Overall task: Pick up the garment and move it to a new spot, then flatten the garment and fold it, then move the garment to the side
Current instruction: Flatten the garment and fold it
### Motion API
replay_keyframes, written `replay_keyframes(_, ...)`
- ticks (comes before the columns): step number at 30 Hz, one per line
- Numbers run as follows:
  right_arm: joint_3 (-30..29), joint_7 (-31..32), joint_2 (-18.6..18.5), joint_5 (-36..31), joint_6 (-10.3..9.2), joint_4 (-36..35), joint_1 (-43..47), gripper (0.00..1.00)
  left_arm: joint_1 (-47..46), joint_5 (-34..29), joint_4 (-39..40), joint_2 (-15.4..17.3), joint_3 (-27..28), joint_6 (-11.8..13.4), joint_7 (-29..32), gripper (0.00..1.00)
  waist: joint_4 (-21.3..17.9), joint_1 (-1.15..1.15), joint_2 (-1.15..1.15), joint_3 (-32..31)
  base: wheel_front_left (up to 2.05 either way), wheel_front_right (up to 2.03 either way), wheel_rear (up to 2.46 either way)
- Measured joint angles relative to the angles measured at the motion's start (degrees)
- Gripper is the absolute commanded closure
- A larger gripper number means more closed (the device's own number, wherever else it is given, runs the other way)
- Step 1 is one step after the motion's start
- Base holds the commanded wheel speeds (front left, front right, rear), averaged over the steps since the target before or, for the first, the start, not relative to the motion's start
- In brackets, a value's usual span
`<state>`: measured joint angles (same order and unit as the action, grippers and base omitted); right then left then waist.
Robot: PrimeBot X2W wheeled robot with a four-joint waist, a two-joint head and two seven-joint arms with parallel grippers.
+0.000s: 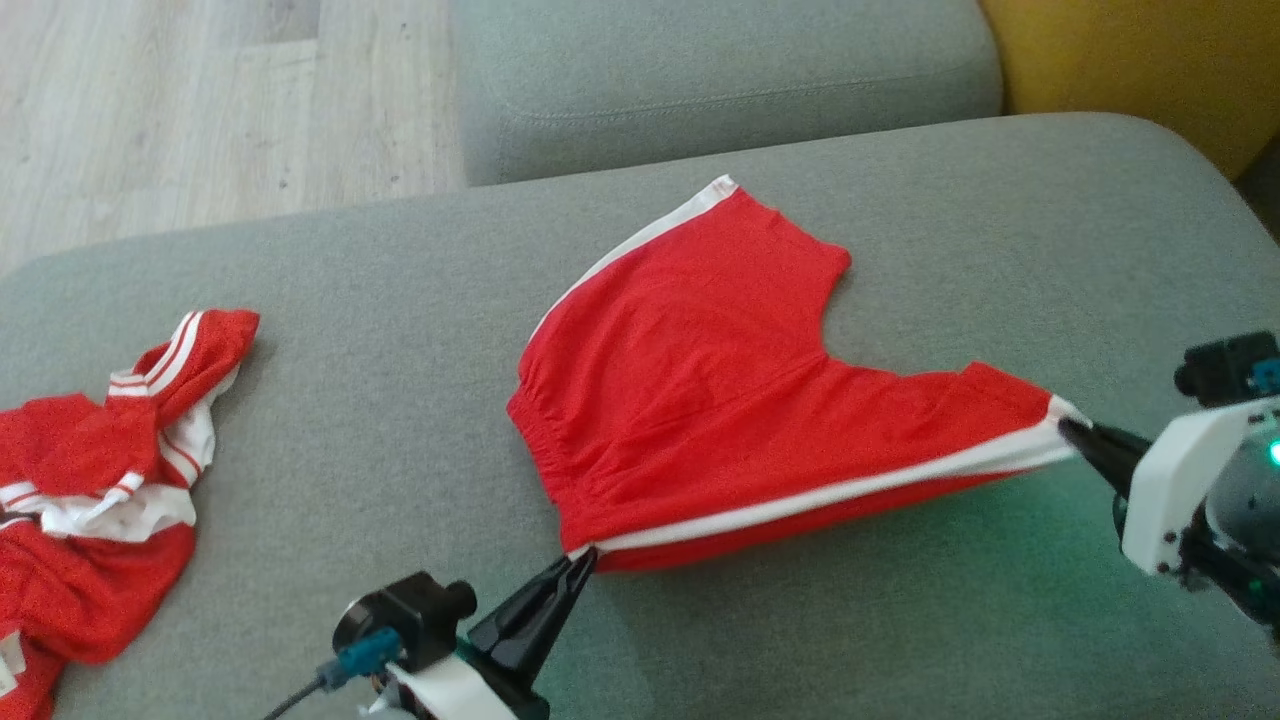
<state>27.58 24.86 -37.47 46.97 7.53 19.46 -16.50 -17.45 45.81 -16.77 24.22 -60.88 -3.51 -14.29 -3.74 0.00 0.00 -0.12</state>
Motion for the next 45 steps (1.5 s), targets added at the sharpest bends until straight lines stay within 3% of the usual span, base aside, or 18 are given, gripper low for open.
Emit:
replay_keyframes(11,-7.5,6.2,5.4,-9.3,0.00,-4.5,-6.3,1.00,-7.1,0.0,0.9,0.0,2.0,-0.1,0.1,1.00,2.1,0.01,0.00,4.9,0.00,0.00,0.00)
replay_keyframes(19,-8.9,7.7,10.0,-13.8,0.00,-0.2,-17.6,1.00,-12.6,-1.0,-1.9,-2.6,1.9,-1.1,0.7,1.00,5.1,0.01,0.00,10.0,0.00,0.00,0.00)
replay_keyframes(28,-4.2,7.8,10.4,-18.3,0.00,9.5,-32.9,1.00,-21.9,-1.7,-7.3,-5.8,3.1,-2.6,0.8,1.00,8.7,0.02,0.00,17.1,0.00,0.00,0.00)
replay_keyframes(45,6.1,-4.1,11.6,-22.0,0.00,30.3,-51.6,1.00,-29.9,-2.0,-15.3,-11.5,2.8,-3.8,0.0,1.00,15.4,0.01,0.00,25.5,0.00,0.00,0.00)
